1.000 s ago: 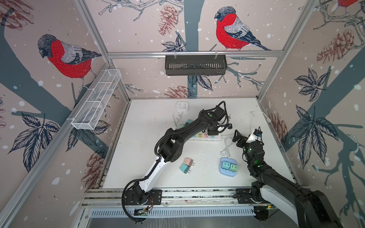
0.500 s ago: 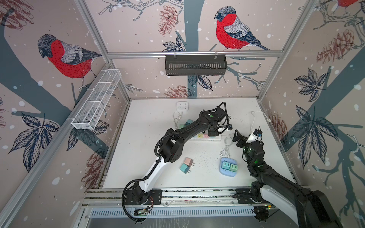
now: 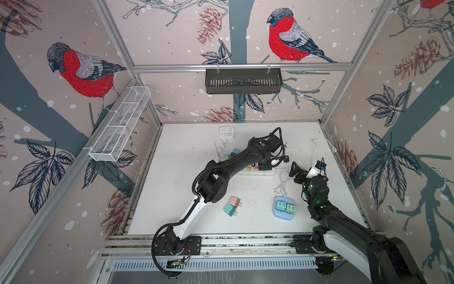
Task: Insert the plug
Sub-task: 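Press the teal adapter down into the teal socket with the left gripper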
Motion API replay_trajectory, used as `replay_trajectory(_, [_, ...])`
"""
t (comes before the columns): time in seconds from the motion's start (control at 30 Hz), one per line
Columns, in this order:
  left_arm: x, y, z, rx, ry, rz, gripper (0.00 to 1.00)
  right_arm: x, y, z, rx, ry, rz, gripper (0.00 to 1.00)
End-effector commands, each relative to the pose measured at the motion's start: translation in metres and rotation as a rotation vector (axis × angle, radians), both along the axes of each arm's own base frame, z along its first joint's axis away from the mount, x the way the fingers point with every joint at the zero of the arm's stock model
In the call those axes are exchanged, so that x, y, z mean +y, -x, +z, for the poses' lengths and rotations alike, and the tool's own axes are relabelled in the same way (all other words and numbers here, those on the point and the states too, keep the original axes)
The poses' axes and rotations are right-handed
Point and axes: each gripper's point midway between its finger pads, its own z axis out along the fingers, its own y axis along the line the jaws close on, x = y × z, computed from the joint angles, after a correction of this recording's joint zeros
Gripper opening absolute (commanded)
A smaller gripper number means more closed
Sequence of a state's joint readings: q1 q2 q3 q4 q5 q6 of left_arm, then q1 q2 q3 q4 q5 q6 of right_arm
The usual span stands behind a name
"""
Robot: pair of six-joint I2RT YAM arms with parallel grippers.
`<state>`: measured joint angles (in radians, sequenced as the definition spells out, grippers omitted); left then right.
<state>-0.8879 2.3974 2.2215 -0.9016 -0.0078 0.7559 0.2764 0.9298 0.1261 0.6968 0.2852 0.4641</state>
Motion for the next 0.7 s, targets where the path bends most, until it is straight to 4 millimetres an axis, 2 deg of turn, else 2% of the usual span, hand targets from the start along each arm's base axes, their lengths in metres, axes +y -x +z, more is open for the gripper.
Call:
replay_trajectory(0.0, [0.006, 0.0116, -0.003, 0.043, -0.031, -0.017, 0.0, 0.0005, -0.0022, 0.0082, -0.027, -0.001, 0.001, 1.0])
replay_trajectory(0.4, [0.0007, 0.0207, -0.0028, 0.08, -0.007, -0.064, 0.0, 0.0003, -0.0024, 0.0085, -0.027, -0.002, -0.001, 1.0])
replay_trajectory(0.67, [0.0039, 0.0188, -0.0062, 0.08, -0.021, -0.041, 0.0, 0.0004, -0.0029, 0.0089, -0.027, -0.001, -0.001, 1.0])
